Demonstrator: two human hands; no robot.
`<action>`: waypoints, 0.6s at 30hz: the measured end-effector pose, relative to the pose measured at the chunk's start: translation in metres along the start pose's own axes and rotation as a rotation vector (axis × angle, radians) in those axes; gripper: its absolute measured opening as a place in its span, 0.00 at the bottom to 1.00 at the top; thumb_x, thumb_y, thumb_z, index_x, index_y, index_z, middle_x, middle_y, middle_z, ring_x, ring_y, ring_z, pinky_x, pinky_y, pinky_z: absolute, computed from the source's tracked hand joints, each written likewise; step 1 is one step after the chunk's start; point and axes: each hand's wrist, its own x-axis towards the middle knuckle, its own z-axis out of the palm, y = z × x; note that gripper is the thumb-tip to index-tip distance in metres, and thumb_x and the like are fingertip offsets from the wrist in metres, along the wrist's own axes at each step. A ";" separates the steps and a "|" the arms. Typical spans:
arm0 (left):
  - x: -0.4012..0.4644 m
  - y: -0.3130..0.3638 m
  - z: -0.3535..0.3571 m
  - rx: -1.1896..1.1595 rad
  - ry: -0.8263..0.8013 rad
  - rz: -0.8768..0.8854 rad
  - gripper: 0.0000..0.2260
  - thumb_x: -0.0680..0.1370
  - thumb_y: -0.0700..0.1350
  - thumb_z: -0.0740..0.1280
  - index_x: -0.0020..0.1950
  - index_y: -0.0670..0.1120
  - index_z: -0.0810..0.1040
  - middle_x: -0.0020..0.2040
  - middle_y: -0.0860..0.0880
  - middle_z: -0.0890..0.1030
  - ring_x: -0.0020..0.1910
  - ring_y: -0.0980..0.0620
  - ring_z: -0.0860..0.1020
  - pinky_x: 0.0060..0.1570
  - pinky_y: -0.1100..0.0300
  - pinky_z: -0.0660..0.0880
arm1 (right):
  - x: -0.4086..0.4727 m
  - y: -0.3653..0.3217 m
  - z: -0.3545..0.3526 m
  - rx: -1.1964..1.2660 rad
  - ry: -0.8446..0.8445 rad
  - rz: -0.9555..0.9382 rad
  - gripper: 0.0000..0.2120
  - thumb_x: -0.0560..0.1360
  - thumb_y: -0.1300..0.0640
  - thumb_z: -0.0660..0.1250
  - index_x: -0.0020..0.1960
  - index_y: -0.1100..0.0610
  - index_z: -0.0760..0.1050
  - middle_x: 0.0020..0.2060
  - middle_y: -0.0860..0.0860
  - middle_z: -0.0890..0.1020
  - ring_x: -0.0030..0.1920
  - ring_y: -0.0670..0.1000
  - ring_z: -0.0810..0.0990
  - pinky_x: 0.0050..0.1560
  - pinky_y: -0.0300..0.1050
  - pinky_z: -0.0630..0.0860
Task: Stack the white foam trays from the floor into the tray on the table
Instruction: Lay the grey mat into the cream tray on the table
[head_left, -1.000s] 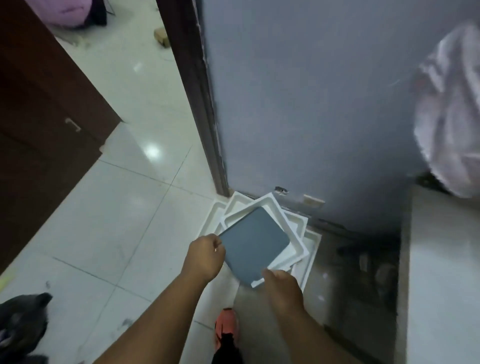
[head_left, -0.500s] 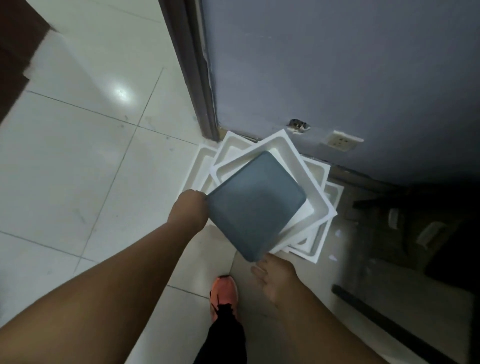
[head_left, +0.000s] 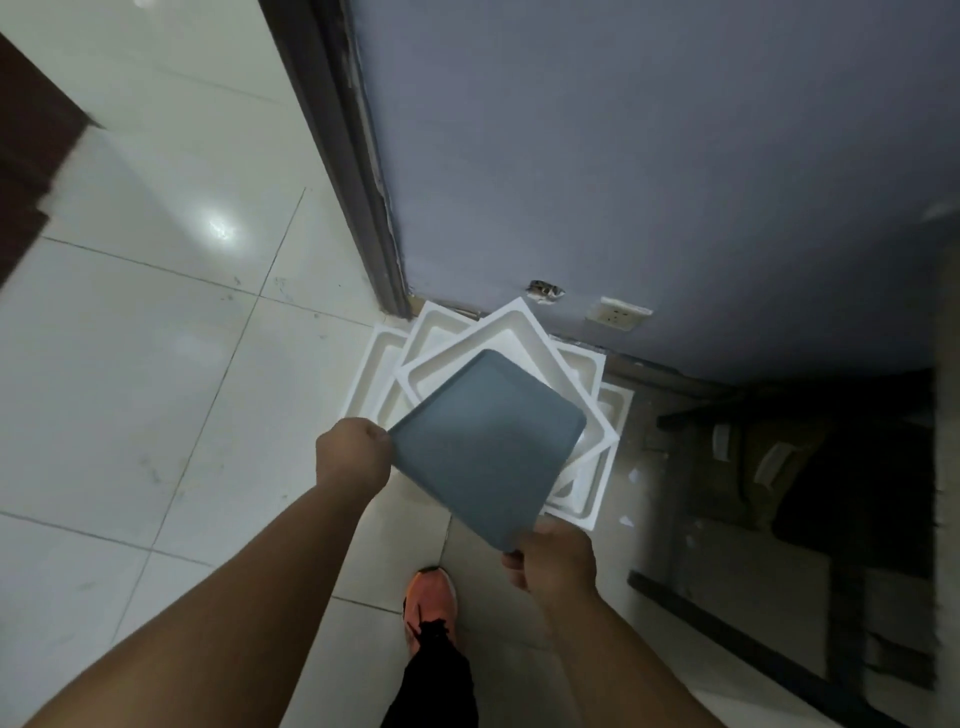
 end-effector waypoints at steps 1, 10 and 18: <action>-0.014 0.001 -0.008 -0.039 0.013 0.005 0.12 0.76 0.37 0.61 0.40 0.39 0.83 0.34 0.44 0.81 0.31 0.49 0.74 0.30 0.62 0.71 | -0.017 -0.001 -0.006 -0.033 0.009 -0.031 0.05 0.70 0.61 0.67 0.41 0.61 0.82 0.28 0.54 0.84 0.28 0.54 0.83 0.33 0.50 0.83; -0.175 0.015 -0.092 -0.411 -0.166 -0.054 0.04 0.70 0.29 0.65 0.40 0.36 0.77 0.39 0.35 0.84 0.36 0.42 0.81 0.42 0.45 0.82 | -0.166 -0.037 -0.129 -0.319 0.220 -0.657 0.09 0.65 0.64 0.70 0.32 0.57 0.70 0.26 0.48 0.74 0.29 0.49 0.74 0.32 0.41 0.71; -0.338 0.021 -0.105 -0.228 -0.452 0.004 0.13 0.64 0.30 0.64 0.46 0.36 0.82 0.31 0.39 0.81 0.29 0.40 0.81 0.29 0.57 0.72 | -0.253 -0.013 -0.262 -0.554 0.184 -1.005 0.07 0.70 0.59 0.64 0.39 0.50 0.67 0.38 0.45 0.73 0.40 0.52 0.75 0.40 0.49 0.71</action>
